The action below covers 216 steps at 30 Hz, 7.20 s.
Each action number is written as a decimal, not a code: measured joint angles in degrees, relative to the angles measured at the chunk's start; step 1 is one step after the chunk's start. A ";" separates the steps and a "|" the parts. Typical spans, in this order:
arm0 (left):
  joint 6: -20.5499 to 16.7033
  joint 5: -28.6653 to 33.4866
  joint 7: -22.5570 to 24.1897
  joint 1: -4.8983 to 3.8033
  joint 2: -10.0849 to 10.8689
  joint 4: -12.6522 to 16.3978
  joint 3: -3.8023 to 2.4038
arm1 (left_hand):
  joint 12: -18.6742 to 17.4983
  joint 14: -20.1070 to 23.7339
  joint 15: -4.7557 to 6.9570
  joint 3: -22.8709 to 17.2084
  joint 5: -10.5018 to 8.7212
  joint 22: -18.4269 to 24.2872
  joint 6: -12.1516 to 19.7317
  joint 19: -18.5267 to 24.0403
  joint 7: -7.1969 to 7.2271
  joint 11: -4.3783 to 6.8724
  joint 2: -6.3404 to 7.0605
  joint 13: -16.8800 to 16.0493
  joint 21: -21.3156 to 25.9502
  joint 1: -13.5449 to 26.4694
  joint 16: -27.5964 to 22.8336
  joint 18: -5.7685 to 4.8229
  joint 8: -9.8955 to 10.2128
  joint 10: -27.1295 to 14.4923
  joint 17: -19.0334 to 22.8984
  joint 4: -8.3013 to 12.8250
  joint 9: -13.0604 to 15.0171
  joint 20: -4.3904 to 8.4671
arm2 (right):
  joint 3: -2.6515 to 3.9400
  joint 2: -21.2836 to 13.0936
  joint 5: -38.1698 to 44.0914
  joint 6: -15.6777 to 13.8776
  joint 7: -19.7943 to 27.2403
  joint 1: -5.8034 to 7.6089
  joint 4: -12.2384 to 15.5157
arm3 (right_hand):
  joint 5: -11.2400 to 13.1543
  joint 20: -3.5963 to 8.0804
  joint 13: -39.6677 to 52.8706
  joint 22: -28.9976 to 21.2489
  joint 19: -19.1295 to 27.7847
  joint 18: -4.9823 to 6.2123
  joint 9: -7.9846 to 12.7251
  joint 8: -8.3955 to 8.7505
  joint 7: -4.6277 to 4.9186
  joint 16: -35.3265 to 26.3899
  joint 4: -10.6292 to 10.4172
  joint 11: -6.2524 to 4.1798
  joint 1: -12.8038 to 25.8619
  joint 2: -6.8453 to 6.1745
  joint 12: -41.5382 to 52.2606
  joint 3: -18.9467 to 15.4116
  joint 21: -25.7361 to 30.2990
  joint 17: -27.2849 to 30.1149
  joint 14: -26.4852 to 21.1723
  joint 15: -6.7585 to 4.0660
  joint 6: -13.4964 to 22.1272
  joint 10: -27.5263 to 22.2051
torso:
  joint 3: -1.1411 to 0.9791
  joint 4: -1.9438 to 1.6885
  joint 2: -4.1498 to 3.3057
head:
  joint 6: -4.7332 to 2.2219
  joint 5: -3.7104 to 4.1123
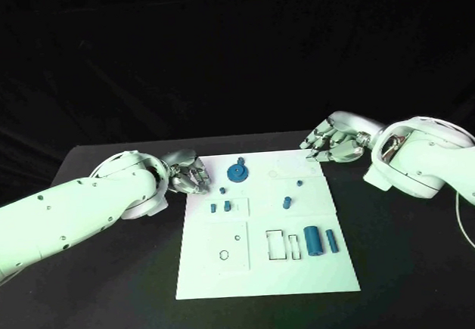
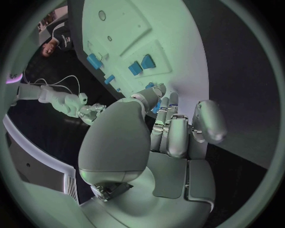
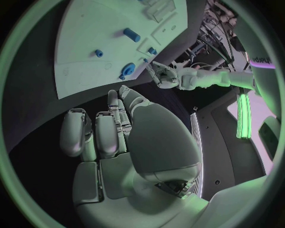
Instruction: Assemble the parts on the task board
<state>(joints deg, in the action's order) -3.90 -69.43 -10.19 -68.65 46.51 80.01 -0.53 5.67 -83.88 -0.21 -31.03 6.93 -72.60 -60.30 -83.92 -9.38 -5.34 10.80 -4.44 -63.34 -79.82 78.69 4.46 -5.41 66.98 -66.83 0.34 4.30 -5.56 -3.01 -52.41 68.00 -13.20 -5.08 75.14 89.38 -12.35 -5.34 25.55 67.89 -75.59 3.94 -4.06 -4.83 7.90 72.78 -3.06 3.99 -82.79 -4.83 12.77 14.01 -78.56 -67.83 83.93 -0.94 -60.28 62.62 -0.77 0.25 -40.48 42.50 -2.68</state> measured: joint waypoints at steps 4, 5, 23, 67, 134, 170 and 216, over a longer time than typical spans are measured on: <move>-3.64 12.10 4.85 -0.06 1.72 0.60 0.11 | 1.00 3.57 -0.03 -0.53 0.00 6.51 -0.40 4.12 0.00 0.03 -0.57 -0.17 10.72 -0.06 -7.17 2.34 -0.36 0.08 11.81 0.05 -0.04 -0.23 | -0.02 0.93 9.18 0.85 -1.93 -0.81 -0.03 | 1.65 -0.02 -5.29 0.00 -0.02 0.00 0.00 0.10 -0.05 0.00 0.36 0.02 -0.13 -0.37 -3.14 2.74 0.00 0.28 0.21 0.22 -1.27 0.88 | -0.03 -0.01 -0.07 | -0.23 0.02; -4.58 15.73 6.32 -0.07 2.03 0.83 0.23 | 1.34 4.67 -0.08 -0.53 0.00 7.96 -0.40 5.16 0.00 0.03 -0.73 -0.22 13.14 0.10 -8.64 2.34 -0.58 0.08 14.09 0.05 -0.08 -0.24 | -0.03 1.17 11.07 1.02 -2.32 -0.98 -0.07 | 1.93 -0.13 -6.15 0.00 -0.13 0.00 0.00 0.22 -0.11 0.00 0.36 0.14 0.16 -0.66 -3.59 3.20 0.00 0.31 0.22 0.22 -1.35 1.03 | -0.03 -0.01 -0.07 | -0.30 0.08; -8.32 69.99 27.39 0.10 4.23 4.15 1.60 | 4.64 10.26 0.00 2.40 0.51 14.98 -0.91 10.64 0.10 0.45 -1.98 -1.21 24.74 0.76 -15.46 4.47 -1.64 0.48 25.60 0.48 -0.16 -0.19 | -0.70 5.40 31.65 5.31 -7.34 -3.72 -0.79 | 3.17 0.51 -14.96 -1.44 0.51 0.91 0.07 0.76 -0.60 -1.33 0.21 -0.15 1.42 -2.82 -7.02 7.12 1.16 2.15 0.21 -0.21 -2.23 0.71 | 0.10 -0.02 -0.18 | -0.76 1.30; -8.70 75.44 29.77 0.14 4.05 6.78 1.68 | 4.97 11.03 -0.01 3.16 0.51 15.64 -0.88 11.05 0.12 0.45 -1.97 -1.37 25.96 0.75 -15.95 4.45 -1.64 0.47 26.67 0.98 -0.20 -0.18 | -0.61 9.87 35.71 9.19 -7.77 -5.45 -5.34 | 5.51 0.94 -19.21 -0.85 0.48 0.90 -0.86 -0.27 -1.42 -1.60 2.27 -1.07 0.59 -1.20 -6.50 11.86 1.61 2.09 0.00 -0.81 -6.66 6.15 | 0.04 0.01 -0.10 | 0.03 1.03; -8.66 74.72 29.61 0.42 3.45 6.91 1.76 | 5.44 11.38 0.31 3.54 0.74 16.03 -0.78 11.25 0.22 0.04 -1.97 -1.50 26.40 0.75 -15.95 4.43 -1.64 0.05 27.20 1.39 -0.23 -0.39 | -0.49 14.41 31.32 2.32 -7.90 -10.81 9.77 | 9.39 0.72 -20.56 2.00 -1.78 0.90 -1.47 -0.17 -1.17 -1.32 3.38 -0.95 1.75 0.06 -7.36 13.28 -0.21 2.33 0.21 -0.59 -7.45 8.06 | 0.16 -0.03 -0.14 | 1.55 -2.09; -8.39 73.76 29.27 0.43 3.36 7.73 1.75 | 5.44 11.36 0.29 3.54 0.74 16.02 -0.57 11.25 0.01 0.04 -2.21 -1.47 26.40 0.51 -15.95 4.44 -1.64 0.06 27.19 1.39 -0.27 -0.39 | -1.00 17.94 31.35 5.73 -6.54 -12.70 5.35 | 9.40 0.71 -20.69 2.00 -1.77 0.90 -1.48 0.44 -0.96 -1.33 3.38 -0.83 1.89 -0.09 -7.52 13.26 -0.21 2.37 0.00 -0.38 -7.48 7.95 | 0.10 0.03 -0.13 | 2.82 -2.83; -7.60 73.79 28.26 0.42 3.81 8.07 1.76 | 6.12 11.78 -0.13 4.95 0.74 16.74 -0.36 11.66 -0.19 -0.06 -2.73 -1.64 27.72 1.04 -16.17 4.43 -1.86 -0.84 28.19 1.09 -0.31 -0.39 | 0.60 4.77 29.89 0.31 -8.41 -8.22 10.66 | 6.08 -0.67 -21.90 -2.78 0.67 0.89 0.09 0.93 0.42 -2.98 2.98 1.24 4.55 -2.48 -5.22 6.03 2.55 5.94 0.10 0.51 3.75 -4.93 | 0.07 0.53 0.09 | 1.75 -1.51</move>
<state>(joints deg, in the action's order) -11.50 4.36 18.07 -68.22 50.33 88.08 1.22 11.79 -72.10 -0.34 -26.08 7.67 -55.86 -60.66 -72.26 -9.58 -5.40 8.06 -6.08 -35.61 -78.78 62.51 8.88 -7.27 66.13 -38.64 1.43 3.99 -5.95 -2.41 -47.64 97.89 -12.89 -13.49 66.92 100.03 -6.27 -6.01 3.64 65.11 -74.91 4.83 -3.97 -3.90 8.33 69.80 -0.08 5.23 -78.24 -7.30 7.55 20.04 -76.00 -61.89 84.03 -0.44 -56.53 57.69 -0.71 0.79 -40.39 44.25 -4.18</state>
